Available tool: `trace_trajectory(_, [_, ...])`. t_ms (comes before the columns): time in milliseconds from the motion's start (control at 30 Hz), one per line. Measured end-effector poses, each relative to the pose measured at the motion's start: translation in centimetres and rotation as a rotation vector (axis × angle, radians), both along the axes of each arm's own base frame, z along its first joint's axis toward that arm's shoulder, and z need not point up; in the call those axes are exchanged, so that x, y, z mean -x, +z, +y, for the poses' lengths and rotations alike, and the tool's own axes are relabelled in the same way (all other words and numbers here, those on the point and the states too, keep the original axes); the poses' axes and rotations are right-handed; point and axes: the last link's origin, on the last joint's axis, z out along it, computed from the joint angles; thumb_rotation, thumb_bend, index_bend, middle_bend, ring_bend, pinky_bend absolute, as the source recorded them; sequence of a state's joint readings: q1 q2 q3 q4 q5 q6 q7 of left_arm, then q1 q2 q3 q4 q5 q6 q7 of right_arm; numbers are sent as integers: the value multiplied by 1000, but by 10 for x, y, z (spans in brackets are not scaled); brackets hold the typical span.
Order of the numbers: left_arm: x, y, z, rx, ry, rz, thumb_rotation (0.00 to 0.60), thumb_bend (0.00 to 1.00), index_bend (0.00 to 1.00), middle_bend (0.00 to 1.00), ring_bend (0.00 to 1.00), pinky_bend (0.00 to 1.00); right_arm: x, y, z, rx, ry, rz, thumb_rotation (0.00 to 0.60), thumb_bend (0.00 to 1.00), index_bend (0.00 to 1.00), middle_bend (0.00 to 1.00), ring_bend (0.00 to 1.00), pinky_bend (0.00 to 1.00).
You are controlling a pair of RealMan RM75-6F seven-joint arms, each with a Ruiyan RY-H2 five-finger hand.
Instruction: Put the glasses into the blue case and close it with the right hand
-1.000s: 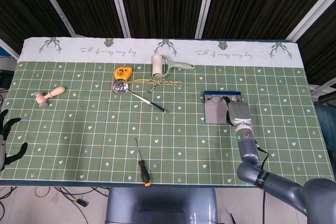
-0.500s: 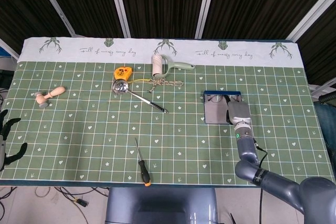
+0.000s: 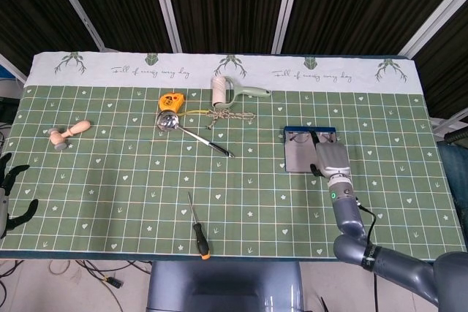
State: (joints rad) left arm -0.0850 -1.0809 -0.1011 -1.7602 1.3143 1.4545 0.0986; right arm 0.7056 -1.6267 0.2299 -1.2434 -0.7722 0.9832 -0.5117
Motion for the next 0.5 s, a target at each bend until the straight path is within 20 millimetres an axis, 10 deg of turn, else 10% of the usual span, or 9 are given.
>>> trace_trajectory(500, [0, 0, 0, 4, 6, 6, 600, 312, 205, 0, 0, 0, 25, -4, 25, 101, 159, 53, 600, 117, 230, 298, 404, 480])
